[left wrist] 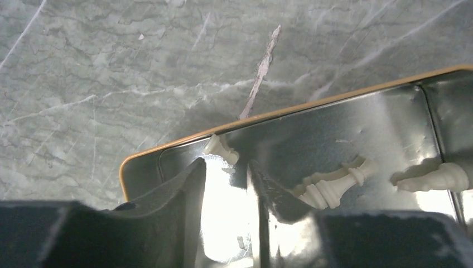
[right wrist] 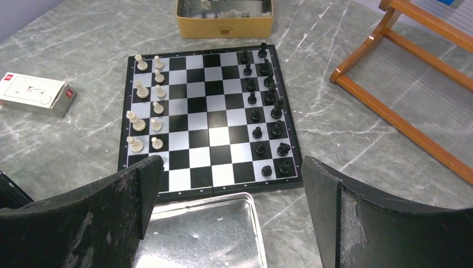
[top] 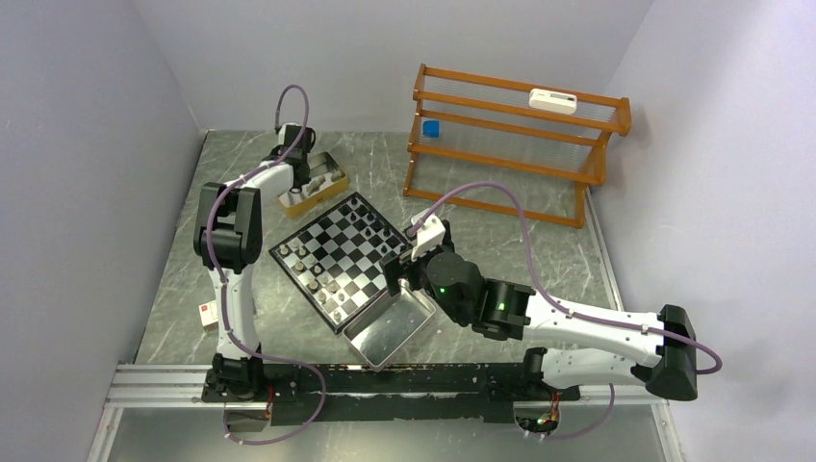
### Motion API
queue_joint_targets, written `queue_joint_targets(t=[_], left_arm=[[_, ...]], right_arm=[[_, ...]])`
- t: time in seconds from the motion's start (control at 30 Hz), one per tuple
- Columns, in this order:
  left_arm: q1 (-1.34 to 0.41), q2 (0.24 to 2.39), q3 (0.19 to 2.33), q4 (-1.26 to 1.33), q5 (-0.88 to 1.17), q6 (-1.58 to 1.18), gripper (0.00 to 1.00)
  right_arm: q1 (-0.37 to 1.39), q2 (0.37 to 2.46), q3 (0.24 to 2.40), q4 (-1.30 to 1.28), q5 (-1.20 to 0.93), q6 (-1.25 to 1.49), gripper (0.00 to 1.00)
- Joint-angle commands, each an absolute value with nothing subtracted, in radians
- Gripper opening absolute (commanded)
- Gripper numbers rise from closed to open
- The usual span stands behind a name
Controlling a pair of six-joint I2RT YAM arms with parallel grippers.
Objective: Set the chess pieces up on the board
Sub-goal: Pick up the chess piece from the storage box.
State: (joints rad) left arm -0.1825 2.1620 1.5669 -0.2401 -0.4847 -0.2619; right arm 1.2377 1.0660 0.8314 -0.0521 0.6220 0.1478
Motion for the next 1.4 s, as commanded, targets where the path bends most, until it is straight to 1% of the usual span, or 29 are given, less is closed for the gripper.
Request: queue_joint_targets(t=[0.0,0.07,0.2,0.47,0.6,0.97,1.37], left_arm=[[-0.187,2.134,1.564,-0.161,-0.516,-0.322,0.42],[-0.187,2.136,1.567,-0.160,-0.542,-0.331,0.45],[-0.187,2.120,1.530,-0.115,-0.565,-0.341,0.44],[-0.187,2.138,1.513,-0.109,-0.601,-0.420,0.37],[-0.187,2.136,1.468,-0.062,-0.608,-0.434,0.38],[-0.186,2.164,1.460,-0.038,-0.602,-0.473,0.37],[-0.183,2.174,1.446,-0.044,-0.587,-0.500,0.30]], right_arm=[[1.230,1.057,0.825,-0.024,0.650,0.138,1.00],[1.229,1.061,0.825,-0.022,0.649,0.137,1.00],[1.228,1.065,0.827,-0.025,0.650,0.139,1.00],[1.222,1.061,0.821,-0.031,0.651,0.147,1.00],[1.221,1.067,0.827,-0.035,0.649,0.149,1.00],[1.216,1.066,0.821,-0.038,0.650,0.153,1.00],[1.212,1.046,0.811,-0.045,0.650,0.167,1.00]])
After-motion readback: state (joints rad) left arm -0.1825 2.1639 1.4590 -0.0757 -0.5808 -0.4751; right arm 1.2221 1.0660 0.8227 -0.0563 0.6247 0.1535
